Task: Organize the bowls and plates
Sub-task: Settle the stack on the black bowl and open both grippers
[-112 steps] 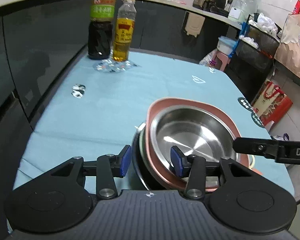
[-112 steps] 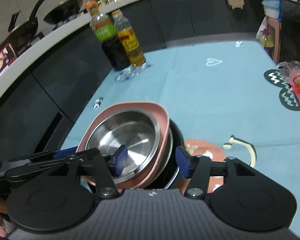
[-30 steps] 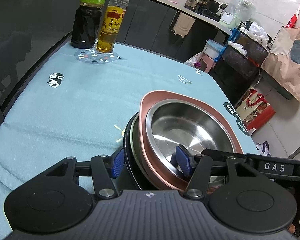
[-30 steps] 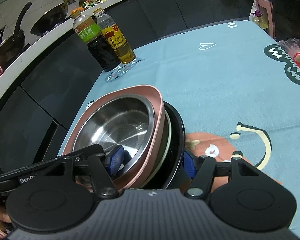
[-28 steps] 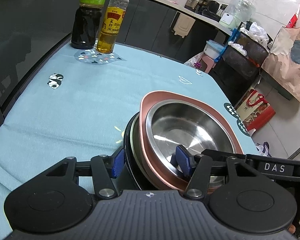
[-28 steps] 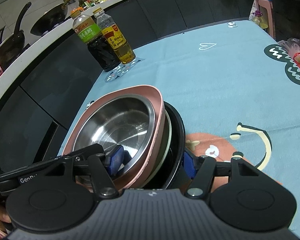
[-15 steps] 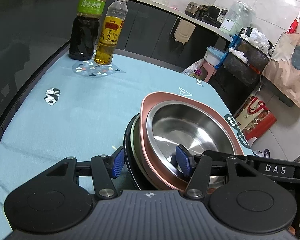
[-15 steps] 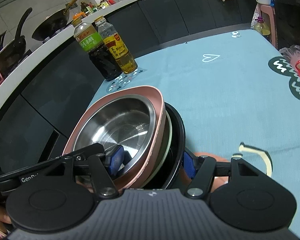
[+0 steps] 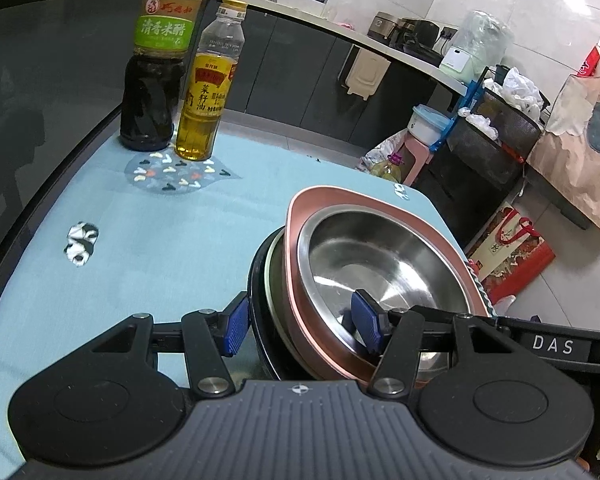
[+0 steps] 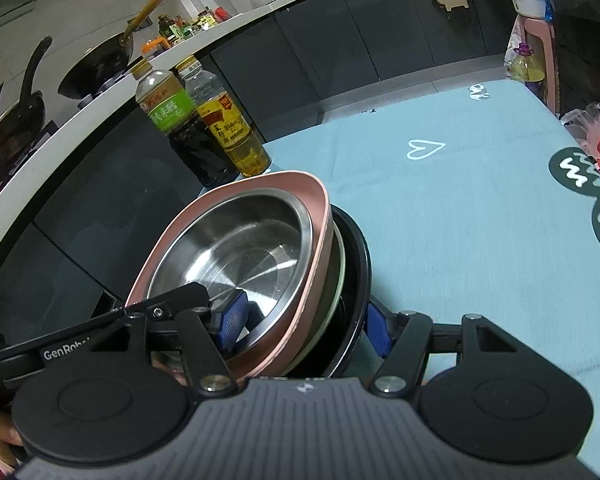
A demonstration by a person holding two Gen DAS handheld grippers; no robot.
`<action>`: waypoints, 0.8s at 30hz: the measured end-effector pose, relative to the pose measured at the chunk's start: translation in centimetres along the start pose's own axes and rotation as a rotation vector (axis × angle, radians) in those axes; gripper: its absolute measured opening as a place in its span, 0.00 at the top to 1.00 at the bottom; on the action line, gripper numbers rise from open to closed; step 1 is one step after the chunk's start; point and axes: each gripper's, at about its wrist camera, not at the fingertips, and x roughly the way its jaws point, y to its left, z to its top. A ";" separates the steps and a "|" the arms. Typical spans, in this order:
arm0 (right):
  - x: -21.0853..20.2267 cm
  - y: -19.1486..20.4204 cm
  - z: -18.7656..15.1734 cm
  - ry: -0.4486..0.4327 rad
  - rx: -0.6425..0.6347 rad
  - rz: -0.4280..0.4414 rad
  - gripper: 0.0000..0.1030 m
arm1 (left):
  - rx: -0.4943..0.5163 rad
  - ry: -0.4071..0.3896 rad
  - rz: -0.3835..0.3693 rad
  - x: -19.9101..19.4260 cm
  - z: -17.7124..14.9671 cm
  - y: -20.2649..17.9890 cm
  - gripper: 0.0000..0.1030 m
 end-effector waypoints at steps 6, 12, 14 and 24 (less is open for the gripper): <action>1.4 -0.5 2.1 -0.003 0.007 -0.005 0.53 | -0.001 -0.001 0.006 1.9 1.9 0.0 0.50; 2.7 -1.1 3.7 0.007 0.025 -0.008 0.53 | -0.002 0.013 0.012 3.7 3.5 0.0 0.50; 3.0 -1.4 4.2 0.012 0.033 -0.009 0.53 | -0.006 0.018 0.011 4.2 3.9 0.0 0.50; 4.6 -2.1 6.5 0.010 0.033 -0.019 0.53 | -0.017 0.008 0.006 6.6 6.1 0.4 0.50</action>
